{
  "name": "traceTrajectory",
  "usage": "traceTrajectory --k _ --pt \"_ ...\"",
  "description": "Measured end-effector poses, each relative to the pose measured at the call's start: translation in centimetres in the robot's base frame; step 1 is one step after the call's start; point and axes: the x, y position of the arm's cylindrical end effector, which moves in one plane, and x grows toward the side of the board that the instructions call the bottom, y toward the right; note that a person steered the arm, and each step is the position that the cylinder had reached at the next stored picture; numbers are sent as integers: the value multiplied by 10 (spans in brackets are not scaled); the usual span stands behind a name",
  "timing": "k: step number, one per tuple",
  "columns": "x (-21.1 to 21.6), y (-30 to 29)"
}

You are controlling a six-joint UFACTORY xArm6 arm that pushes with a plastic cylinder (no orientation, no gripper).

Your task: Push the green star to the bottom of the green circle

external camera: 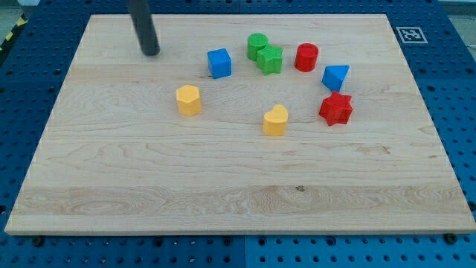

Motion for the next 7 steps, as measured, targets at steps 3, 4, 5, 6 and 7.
traceTrajectory --k 3,4,5,6,7 --pt "-45 244" --pt "-32 245" --pt "-3 245" --pt "16 244" --pt "27 241"
